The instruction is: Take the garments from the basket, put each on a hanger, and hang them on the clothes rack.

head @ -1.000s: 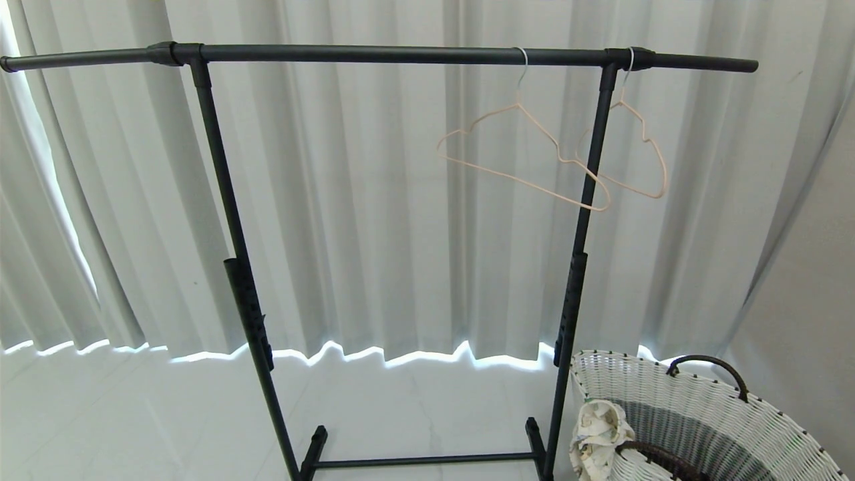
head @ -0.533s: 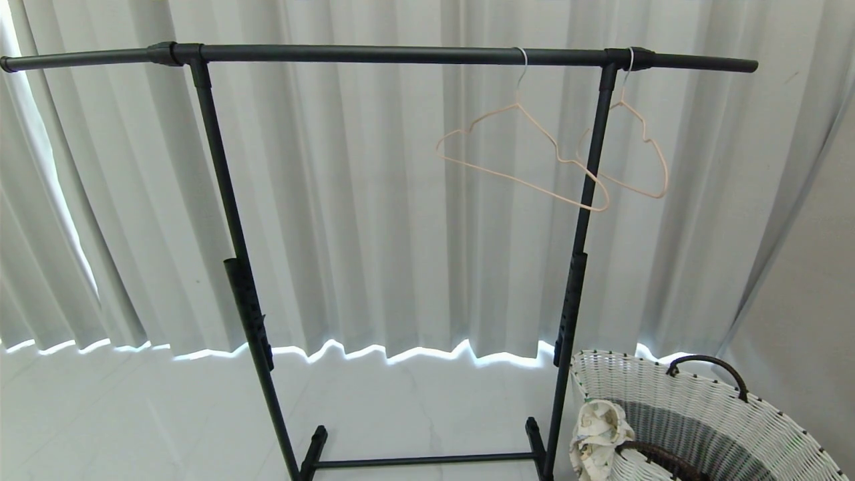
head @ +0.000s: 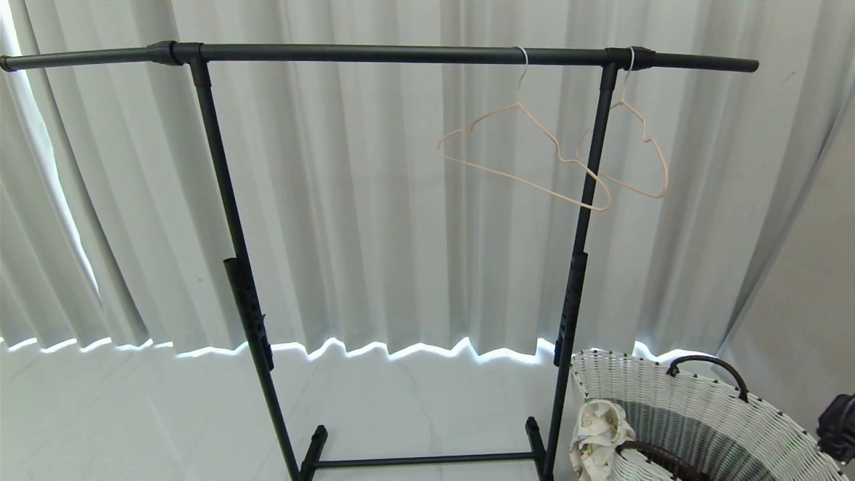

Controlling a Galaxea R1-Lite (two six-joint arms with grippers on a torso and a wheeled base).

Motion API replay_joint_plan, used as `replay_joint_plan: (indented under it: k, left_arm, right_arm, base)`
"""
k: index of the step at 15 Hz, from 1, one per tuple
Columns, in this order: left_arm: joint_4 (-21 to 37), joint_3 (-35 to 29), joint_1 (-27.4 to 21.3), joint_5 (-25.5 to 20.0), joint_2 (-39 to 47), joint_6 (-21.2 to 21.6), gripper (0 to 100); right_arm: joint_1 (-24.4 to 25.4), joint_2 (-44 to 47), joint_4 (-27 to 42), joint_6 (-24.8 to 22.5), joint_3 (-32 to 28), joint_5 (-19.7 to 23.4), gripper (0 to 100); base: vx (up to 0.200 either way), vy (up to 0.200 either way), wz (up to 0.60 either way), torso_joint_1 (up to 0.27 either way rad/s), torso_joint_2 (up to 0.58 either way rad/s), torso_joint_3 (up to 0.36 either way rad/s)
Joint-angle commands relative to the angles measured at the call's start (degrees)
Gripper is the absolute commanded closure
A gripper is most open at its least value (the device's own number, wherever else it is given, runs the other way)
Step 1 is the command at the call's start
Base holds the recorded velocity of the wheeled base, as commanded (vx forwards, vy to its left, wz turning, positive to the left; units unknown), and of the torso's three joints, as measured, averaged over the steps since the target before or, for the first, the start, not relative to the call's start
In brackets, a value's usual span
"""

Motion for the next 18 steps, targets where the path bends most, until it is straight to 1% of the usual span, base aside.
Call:
replay_joint_plan:
  k: [1, 2, 3, 4, 5, 7, 8, 9, 10, 11, 18]
  left_arm:
    - [0.0, 0.0, 0.0, 0.0, 0.1, -0.1, 0]
    - [0.0, 0.0, 0.0, 0.0, 0.1, 0.0, 0]
    - [0.0, 0.0, 0.0, 0.0, 0.1, 0.0, 0]
    - [0.0, 0.0, 0.0, 0.0, 0.1, -0.1, 0]
    - [0.0, 0.0, 0.0, 0.0, 0.1, 0.0, 0]
    - [0.0, 0.0, 0.0, 0.0, 0.0, 0.0, 0]
    - [0.0, 0.0, 0.0, 0.0, 0.1, 0.0, 0]
    - [0.0, 0.0, 0.0, 0.0, 0.0, 0.0, 0]
    - [0.0, 0.0, 0.0, 0.0, 0.0, -0.1, 0]
    - [0.0, 0.0, 0.0, 0.0, 0.0, 0.0, 0]
    - [0.0, 0.0, 0.0, 0.0, 0.0, -0.1, 0]
  right_arm:
    - [-0.5, 15.6, -12.8, -3.1, 7.6, -0.8, 0]
    - [-0.2, 17.9, -16.6, -3.2, 9.7, 0.0, 0]
    - [-0.2, 20.6, -18.4, -3.3, 10.3, 1.6, 0]
    - [-0.1, 22.7, -18.7, -3.3, 9.9, 2.8, 0]
    - [-0.1, 24.3, -18.7, -3.3, 8.8, 3.2, 0]
    - [-0.1, 27.8, -19.2, -3.2, 7.0, 3.2, 0]
    - [-0.2, 29.4, -20.8, -3.1, 6.6, 3.2, 0]
    - [-0.2, 34.0, -27.0, -3.1, 6.5, 3.3, 0]
    - [-0.1, 35.5, -29.4, -3.2, 6.6, 3.3, 0]
    - [-0.1, 38.7, -35.0, -3.3, 7.0, 3.1, 0]
    - [-0.3, 43.0, -37.1, -2.9, 6.5, 3.0, 0]
  base:
    - [0.000, 0.000, 0.00, 0.000, 0.00, 0.000]
    - [0.000, 0.000, 0.00, 0.000, 0.00, 0.000]
    - [0.000, 0.000, 0.00, 0.000, 0.00, 0.000]
    - [0.000, 0.000, 0.00, 0.000, 0.00, 0.000]
    - [0.000, 0.000, 0.00, 0.000, 0.00, 0.000]
    - [0.000, 0.000, 0.00, 0.000, 0.00, 0.000]
    - [0.000, 0.000, 0.00, 0.000, 0.00, 0.000]
    - [0.000, 0.000, 0.00, 0.000, 0.00, 0.000]
    - [0.000, 0.000, 0.00, 0.000, 0.00, 0.000]
    - [0.000, 0.000, 0.00, 0.000, 0.00, 0.000]
    - [0.000, 0.000, 0.00, 0.000, 0.00, 0.000]
